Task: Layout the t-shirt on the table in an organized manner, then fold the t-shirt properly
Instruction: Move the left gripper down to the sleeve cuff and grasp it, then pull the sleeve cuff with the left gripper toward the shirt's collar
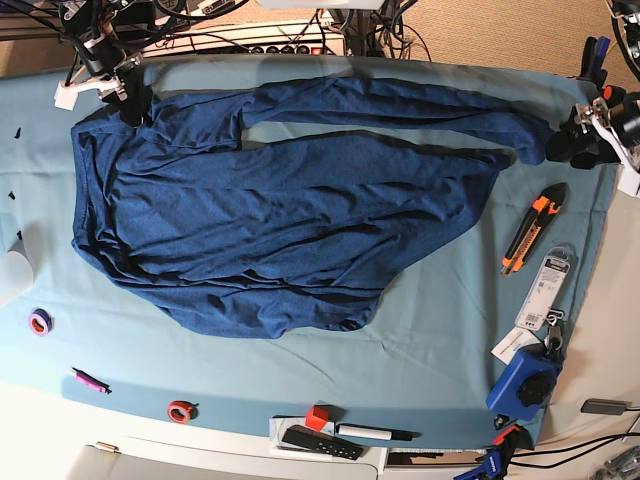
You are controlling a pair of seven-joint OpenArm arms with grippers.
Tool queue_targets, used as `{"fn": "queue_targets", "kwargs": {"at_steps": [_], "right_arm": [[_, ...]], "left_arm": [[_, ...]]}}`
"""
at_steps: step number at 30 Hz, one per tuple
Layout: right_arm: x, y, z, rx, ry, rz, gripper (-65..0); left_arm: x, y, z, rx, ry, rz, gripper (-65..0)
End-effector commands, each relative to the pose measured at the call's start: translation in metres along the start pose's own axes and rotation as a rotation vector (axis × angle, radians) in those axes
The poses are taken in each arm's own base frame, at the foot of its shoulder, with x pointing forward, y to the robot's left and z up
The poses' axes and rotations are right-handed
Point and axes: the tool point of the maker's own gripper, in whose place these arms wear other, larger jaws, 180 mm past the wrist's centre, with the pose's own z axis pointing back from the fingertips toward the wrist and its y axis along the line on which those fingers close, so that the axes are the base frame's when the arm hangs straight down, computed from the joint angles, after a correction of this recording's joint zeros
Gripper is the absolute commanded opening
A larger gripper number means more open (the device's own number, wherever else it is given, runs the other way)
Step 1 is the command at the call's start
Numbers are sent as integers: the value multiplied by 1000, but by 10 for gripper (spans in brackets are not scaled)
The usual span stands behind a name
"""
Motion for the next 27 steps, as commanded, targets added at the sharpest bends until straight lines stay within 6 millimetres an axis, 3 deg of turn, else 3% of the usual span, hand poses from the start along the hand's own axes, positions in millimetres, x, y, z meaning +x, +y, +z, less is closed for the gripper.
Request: {"fn": "queue_targets", "kwargs": {"at_steps": [1,6,11,14,17,18,22,27], "right_arm": [[0,-5,4,-26,17,14,-650],[0,-5,4,-26,17,14,-650],[-1,-5,4,-26,20,14,-650],[-1,-5,4,-26,20,14,-650],[-1,-5,4,-26,21,14,-650],[-1,-5,4,-26,20,14,-650],[-2,-4,4,-20,29,30,-650],[-7,10,5,62,51,69,-650]], "left_arm": [[11,-1,4,-7,-24,-22,-220],[-8,-13,-16,-65,40,-8,-221],[-11,-25,-28,-104,59,-21,-231],[-3,-25,-29,-106,44,-32,-340],[0,-25,-30,-106,37,-36,-604],[0,-25,-30,-107,38,-35,-650],[-1,-30,-29,-130,45,-29,-650],[-11,-57,-22,-286,100,-7,-650]]}}
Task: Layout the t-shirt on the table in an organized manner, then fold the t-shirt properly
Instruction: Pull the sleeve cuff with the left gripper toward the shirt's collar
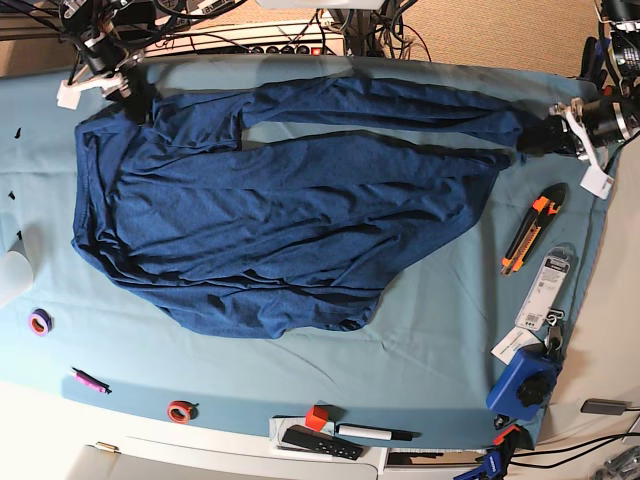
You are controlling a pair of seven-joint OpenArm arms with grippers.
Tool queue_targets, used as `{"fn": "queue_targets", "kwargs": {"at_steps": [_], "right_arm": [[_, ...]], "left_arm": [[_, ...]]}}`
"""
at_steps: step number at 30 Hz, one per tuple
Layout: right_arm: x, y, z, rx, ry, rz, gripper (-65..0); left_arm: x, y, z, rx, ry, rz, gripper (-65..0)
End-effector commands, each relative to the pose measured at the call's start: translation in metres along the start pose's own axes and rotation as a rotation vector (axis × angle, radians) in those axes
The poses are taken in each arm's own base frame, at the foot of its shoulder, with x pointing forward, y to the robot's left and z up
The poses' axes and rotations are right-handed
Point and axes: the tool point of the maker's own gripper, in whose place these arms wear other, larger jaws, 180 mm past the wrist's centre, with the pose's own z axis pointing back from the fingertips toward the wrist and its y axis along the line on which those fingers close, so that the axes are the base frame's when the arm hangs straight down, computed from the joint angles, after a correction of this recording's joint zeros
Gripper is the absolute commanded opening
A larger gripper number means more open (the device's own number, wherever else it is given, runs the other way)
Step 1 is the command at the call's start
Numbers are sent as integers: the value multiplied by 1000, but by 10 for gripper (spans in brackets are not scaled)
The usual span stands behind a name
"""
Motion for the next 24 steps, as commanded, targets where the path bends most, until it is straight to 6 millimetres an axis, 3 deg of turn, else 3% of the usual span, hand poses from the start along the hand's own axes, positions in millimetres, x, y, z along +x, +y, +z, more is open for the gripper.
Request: {"fn": "queue_targets", "kwargs": {"at_steps": [1,5,13,17,24], "right_arm": [[4,2,5,8,-2,25,-650],[6,1,9,9,4,40,-650],[30,-6,18,-24,0,106,-650],[41,-7,21,-34,-2,135,-650],[59,-11,29,-61,-1,187,-650]], "left_arm": [[5,1,8,11,13,-31,-650],[11,5,18,38,-11,-36,-650],[40,26,67,164,-83,-78,-650],[47,30,80,198,-98,-93,-650],[27,32,82,203,-60,-57,-650]]}}
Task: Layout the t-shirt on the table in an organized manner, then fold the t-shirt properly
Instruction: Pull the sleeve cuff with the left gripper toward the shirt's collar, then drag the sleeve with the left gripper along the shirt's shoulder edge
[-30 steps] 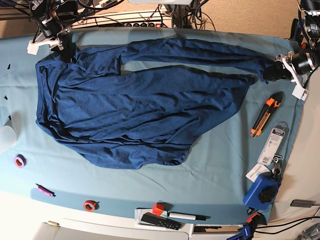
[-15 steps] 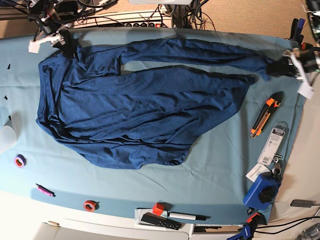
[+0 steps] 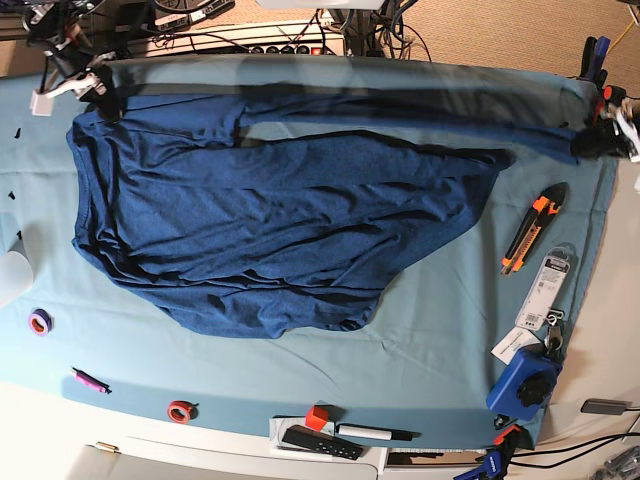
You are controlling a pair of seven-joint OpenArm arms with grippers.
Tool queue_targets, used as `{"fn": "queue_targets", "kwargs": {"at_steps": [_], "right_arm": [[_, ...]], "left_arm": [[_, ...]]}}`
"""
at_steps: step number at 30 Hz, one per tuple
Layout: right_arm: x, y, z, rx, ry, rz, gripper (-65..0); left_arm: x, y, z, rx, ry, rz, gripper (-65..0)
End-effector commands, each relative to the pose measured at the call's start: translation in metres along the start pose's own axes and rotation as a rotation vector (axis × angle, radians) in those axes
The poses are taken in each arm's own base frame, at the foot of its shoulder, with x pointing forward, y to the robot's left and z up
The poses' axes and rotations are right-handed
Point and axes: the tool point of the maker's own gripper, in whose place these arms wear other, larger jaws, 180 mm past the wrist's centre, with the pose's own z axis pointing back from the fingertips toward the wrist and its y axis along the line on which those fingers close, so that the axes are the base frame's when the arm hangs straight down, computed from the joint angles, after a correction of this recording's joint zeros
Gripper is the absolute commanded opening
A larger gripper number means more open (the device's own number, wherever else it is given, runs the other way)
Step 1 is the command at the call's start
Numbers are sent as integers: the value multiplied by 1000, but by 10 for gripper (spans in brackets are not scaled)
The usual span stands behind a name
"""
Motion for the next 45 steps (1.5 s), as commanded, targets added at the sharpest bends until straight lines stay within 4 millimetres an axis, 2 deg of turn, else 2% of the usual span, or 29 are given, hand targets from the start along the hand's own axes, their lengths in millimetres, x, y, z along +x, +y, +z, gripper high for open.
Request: {"fn": "queue_targets", "kwargs": {"at_steps": [1,6,11,19,28,29,31,32,33,40,45], "right_arm": [[18,0,7,0,-42,35,-650],[38,-10,23,-40,-81,63,-650],[57,-20,45,-82,-109,96,-650],[49,-30,60,-116,-66,107,-650],[50,-27,60,-103,-74,105,-650],[51,-26,60,-96,-79,104,-650],[51,-26,60,-94,-81,104,-650],[51,-26,60,-94,-81,105,-650],[51,-26,60,-95,-80,104,-650],[52,-25,60,-91,-83,104,-650],[52,-24,60,-88,-85,104,-650]], "left_arm": [[9,0,9,9,-15,-28,-650],[-17,1,12,13,40,11,-650],[-33,0,14,17,78,36,-650],[-48,-6,17,14,117,36,-650],[-54,-15,14,0,121,32,-650],[-55,-16,12,-6,115,40,-637],[-60,-21,6,-21,101,63,-440],[-63,-23,2,-30,91,76,-361],[-66,-26,-1,-38,83,88,-317],[-64,-45,-29,-116,33,115,-311],[-65,-74,-67,-232,98,66,-311]]}}
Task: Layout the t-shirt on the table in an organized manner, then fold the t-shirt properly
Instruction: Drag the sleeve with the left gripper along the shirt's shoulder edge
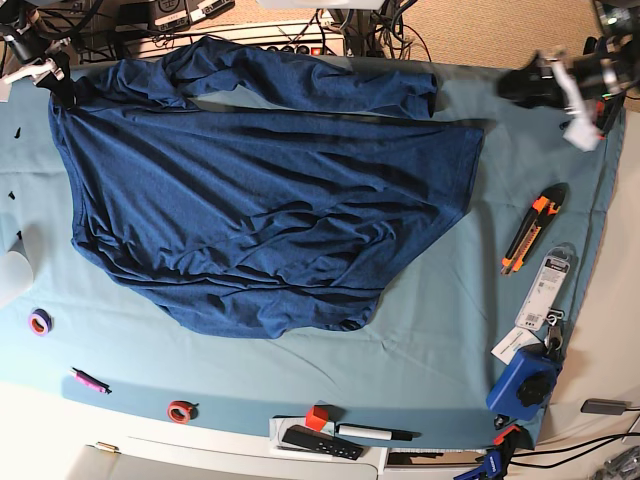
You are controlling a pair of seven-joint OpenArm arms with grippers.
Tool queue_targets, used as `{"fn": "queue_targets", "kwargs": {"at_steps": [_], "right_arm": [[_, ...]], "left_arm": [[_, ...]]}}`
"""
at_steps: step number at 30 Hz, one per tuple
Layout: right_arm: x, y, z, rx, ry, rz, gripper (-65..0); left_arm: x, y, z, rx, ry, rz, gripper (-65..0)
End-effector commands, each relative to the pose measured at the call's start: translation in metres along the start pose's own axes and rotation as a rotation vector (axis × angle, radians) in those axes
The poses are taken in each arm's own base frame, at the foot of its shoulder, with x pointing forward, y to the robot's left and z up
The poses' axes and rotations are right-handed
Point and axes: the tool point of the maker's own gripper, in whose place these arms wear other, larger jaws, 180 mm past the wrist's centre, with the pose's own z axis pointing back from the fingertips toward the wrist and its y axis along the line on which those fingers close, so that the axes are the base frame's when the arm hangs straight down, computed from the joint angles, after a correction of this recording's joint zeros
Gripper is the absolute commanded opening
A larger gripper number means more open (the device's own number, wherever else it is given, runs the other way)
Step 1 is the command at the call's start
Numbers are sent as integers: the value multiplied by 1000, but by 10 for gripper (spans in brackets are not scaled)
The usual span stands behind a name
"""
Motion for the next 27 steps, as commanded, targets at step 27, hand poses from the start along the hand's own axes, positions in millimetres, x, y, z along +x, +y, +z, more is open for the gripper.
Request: {"fn": "queue_targets", "kwargs": {"at_steps": [27], "right_arm": [[13,3,5,10,-40,24,-650]], "left_arm": [[-24,-32,-74,-86,226,-141,-360]]}}
